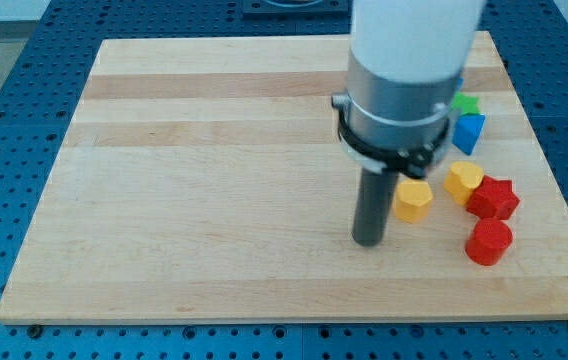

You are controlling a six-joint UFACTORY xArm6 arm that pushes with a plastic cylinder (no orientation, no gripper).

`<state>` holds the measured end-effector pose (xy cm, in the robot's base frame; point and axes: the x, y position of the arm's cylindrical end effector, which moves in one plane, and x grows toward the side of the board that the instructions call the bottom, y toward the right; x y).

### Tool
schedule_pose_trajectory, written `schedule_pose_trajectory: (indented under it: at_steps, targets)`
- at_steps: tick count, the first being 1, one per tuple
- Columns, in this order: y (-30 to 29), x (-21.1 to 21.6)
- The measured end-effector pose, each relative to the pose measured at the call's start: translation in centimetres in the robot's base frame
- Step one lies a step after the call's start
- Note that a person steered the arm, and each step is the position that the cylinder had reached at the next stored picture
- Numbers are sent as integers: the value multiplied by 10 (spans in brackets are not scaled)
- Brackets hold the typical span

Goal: Push the yellow hexagon to the bottom of the blue triangle

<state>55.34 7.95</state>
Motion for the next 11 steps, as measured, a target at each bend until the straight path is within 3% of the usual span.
schedule_pose_trajectory:
  at_steps: [1, 3, 5, 7, 11]
  targets:
    - [30, -9]
    - [62, -80]
    - [21, -64]
    - [19, -111]
    - [85, -113]
